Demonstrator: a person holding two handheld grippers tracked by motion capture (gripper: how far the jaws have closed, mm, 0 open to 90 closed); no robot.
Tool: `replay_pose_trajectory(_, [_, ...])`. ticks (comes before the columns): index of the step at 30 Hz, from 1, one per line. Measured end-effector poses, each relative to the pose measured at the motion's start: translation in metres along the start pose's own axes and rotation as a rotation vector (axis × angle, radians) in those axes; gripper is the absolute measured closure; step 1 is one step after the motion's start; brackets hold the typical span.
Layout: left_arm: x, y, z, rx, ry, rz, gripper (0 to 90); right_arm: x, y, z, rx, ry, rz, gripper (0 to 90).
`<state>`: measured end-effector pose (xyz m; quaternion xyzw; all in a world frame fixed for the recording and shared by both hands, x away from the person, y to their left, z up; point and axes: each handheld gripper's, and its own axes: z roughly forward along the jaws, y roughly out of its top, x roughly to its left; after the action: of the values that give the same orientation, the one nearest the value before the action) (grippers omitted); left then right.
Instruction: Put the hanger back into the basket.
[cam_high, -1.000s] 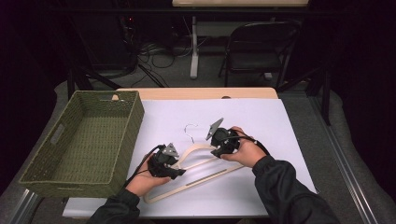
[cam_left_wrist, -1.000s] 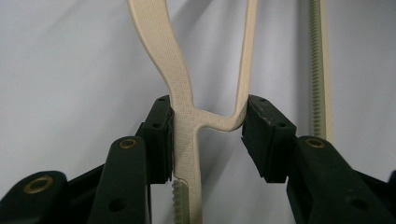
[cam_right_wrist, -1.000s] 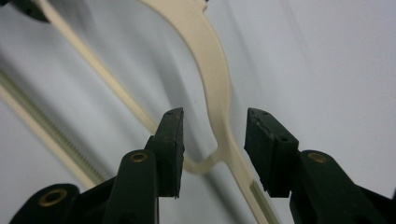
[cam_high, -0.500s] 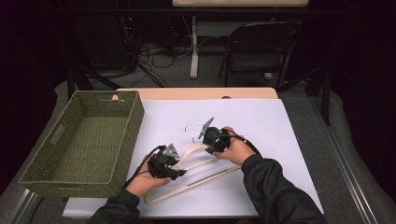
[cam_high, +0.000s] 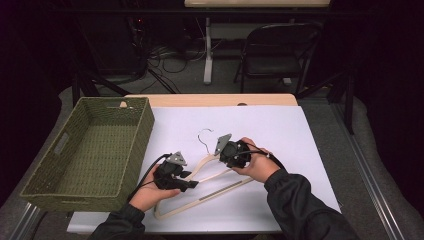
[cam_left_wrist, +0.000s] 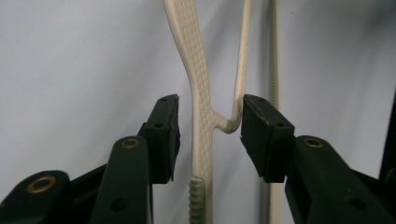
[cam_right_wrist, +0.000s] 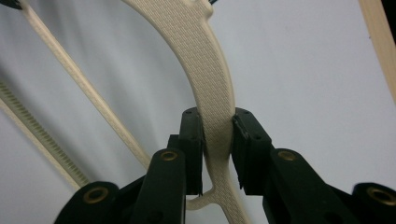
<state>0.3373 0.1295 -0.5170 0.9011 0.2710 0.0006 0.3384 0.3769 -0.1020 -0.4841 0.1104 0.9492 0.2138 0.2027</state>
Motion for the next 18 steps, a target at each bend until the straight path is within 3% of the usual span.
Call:
replay_pose_trajectory(6, [-0.008, 0.002, -0.001, 0.020, -0.026, 0.010, 57.5, 0.010, 0.000, -0.013, -0.027, -0.020, -0.026, 75.4])
replay_pose_trajectory(9, [-0.014, 0.003, -0.004, 0.027, -0.019, 0.029, 63.4, 0.014, -0.002, -0.021, -0.036, -0.033, -0.047, 75.6])
replay_pose_trajectory(14, [-0.020, 0.003, -0.007, 0.027, -0.030, 0.016, 72.9, 0.019, -0.005, -0.028, -0.056, -0.037, -0.046, 75.8])
replay_pose_trajectory(18, [-0.022, 0.003, -0.008, 0.032, -0.031, 0.022, 74.1, 0.022, -0.008, -0.031, -0.066, -0.042, -0.047, 75.9])
